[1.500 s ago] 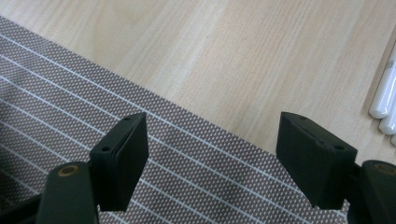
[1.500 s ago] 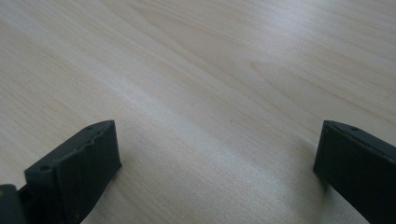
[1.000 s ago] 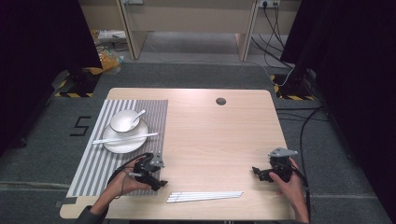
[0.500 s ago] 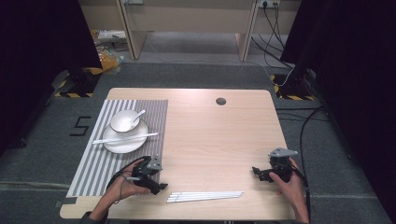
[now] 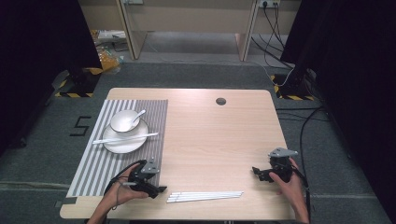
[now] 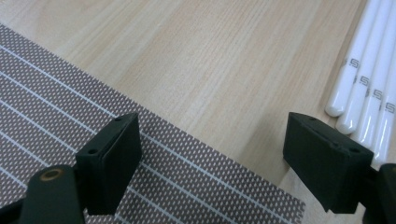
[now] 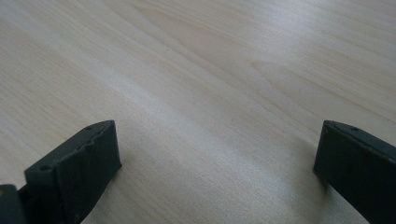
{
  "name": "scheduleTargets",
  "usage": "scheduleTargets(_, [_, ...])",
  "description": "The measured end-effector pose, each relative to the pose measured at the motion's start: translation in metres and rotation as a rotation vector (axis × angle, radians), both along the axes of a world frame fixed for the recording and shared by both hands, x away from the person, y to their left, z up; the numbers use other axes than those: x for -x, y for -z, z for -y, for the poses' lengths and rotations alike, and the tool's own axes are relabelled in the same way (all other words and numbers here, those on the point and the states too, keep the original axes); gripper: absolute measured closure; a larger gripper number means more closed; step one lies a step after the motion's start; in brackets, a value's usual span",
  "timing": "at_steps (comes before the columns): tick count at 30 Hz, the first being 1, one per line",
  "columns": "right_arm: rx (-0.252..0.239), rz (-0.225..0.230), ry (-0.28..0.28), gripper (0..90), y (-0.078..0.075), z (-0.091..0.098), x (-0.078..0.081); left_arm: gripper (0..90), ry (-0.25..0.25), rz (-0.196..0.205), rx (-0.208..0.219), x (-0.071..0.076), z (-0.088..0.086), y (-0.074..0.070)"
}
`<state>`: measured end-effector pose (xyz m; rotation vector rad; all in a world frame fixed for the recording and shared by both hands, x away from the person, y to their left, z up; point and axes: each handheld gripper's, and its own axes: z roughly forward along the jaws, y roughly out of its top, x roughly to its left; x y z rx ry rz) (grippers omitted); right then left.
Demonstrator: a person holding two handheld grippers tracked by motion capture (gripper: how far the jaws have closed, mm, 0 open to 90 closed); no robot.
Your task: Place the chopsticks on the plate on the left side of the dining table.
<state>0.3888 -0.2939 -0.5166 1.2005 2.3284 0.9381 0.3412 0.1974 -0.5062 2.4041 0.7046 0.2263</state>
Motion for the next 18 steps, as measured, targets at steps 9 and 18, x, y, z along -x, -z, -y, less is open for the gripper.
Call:
scheduleTargets(9, [-0.001,0.000,0.001,0.3,0.000,0.000,0.000,15.7,-0.014,0.030,0.046,0.007,-0.004,0.005])
scheduleTargets(18, [-0.001,-0.001,0.001,0.4,0.000,0.000,0.001,14.9,-0.033,0.063,0.098,0.013,-0.008,0.010])
